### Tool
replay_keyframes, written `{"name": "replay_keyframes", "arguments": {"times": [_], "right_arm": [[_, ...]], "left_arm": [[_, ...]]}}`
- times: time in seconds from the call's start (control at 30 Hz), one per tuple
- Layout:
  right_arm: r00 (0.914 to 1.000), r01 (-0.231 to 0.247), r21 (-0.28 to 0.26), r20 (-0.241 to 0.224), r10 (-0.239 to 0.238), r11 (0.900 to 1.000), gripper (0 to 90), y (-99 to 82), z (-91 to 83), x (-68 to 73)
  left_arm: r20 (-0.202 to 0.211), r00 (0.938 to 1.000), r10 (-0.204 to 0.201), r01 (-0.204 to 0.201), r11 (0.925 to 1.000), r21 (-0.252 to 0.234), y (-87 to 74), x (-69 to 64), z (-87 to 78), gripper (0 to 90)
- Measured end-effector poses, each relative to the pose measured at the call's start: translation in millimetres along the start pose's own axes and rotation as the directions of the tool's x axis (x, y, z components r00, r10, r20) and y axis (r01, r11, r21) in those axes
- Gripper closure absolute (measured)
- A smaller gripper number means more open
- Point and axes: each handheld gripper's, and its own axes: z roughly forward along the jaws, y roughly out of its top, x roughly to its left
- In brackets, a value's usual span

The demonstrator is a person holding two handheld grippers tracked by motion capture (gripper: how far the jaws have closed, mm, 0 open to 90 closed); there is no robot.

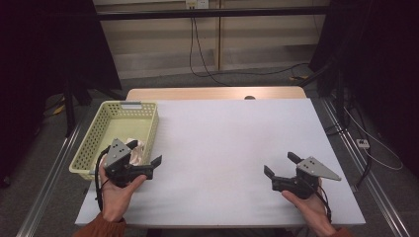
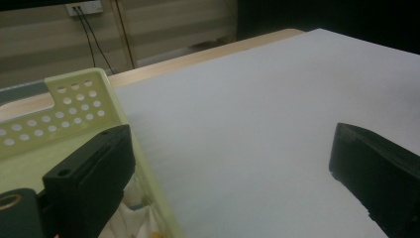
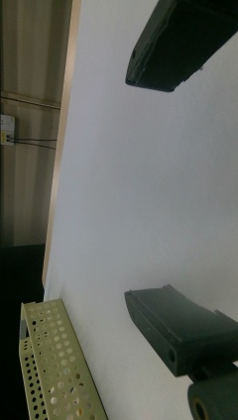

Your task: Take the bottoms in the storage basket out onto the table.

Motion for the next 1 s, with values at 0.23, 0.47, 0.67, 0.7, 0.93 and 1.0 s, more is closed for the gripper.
{"name": "replay_keyframes", "arguments": {"times": [0.23, 0.47, 0.67, 0.7, 0.93, 1.0], "right_arm": [[1.0, -0.004, 0.005, -0.002, 0.004, 1.0, 3.7, 0.5, 1.3, 1.8], [1.0, 0.004, 0.006, -0.009, -0.004, 1.0, 3.8, 0.8, 2.3, 2.9], [1.0, -0.008, 0.005, -0.003, 0.008, 1.0, 3.8, -0.3, 1.3, 0.0], [1.0, -0.005, 0.005, -0.001, 0.005, 1.0, 3.9, -0.1, 1.4, -0.2], [1.0, 0.003, 0.012, 0.0, -0.003, 0.9999, 4.0, -0.3, 3.7, 1.6], [1.0, 0.0, 0.014, -0.001, 0.0, 0.9999, 4.0, -0.5, 3.2, 1.6]], "left_arm": [[-0.008, 0.9999, 0.014, -0.014, 0.9996, 0.023, 8.0, 10.8, -4.7, 3.8], [-0.026, 0.9997, -0.005, 0.006, 0.9995, 0.03, 10.0, 22.1, -9.6, 4.6], [-0.036, 0.9992, -0.019, 0.021, 0.9983, 0.054, 11.9, 34.4, -4.0, 4.5], [-0.038, 0.9992, -0.012, 0.014, 0.9982, 0.059, 12.7, 36.2, -2.9, 4.5], [-0.057, 0.9984, -0.007, 0.012, 0.996, 0.088, 17.5, 46.4, 1.7, 4.5], [-0.065, 0.9977, -0.021, 0.027, 0.9957, 0.089, 17.9, 49.4, 2.8, 4.5]]}}
